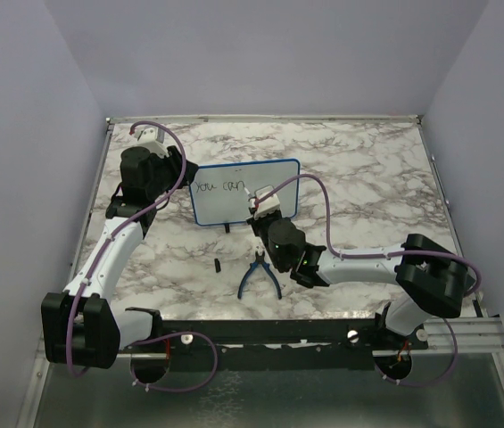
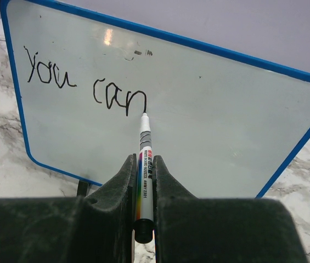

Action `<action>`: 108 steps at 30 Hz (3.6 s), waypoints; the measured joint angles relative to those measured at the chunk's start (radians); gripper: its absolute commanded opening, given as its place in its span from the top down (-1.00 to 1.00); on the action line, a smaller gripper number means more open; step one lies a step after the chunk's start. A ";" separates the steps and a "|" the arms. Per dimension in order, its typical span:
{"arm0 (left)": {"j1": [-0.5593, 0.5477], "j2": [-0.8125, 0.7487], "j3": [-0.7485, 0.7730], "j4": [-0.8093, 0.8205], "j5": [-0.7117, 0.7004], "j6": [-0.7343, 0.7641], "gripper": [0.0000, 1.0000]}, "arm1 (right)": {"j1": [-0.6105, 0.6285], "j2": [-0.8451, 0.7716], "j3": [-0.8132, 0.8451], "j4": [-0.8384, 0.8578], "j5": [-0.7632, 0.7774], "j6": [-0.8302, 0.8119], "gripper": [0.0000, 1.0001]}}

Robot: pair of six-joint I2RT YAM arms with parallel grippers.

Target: Write a sentence on the whiteboard

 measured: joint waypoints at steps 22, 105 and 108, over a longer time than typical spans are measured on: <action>0.000 0.000 0.000 0.000 0.000 0.000 0.20 | 0.002 -0.059 -0.024 -0.015 -0.062 -0.014 0.99; 0.000 -0.002 -0.002 0.000 0.000 0.011 0.20 | -0.037 -0.060 -0.084 0.037 -0.072 -0.039 0.99; 0.000 -0.004 -0.003 0.000 0.000 0.011 0.20 | -0.037 -0.060 -0.084 0.037 -0.067 -0.036 0.99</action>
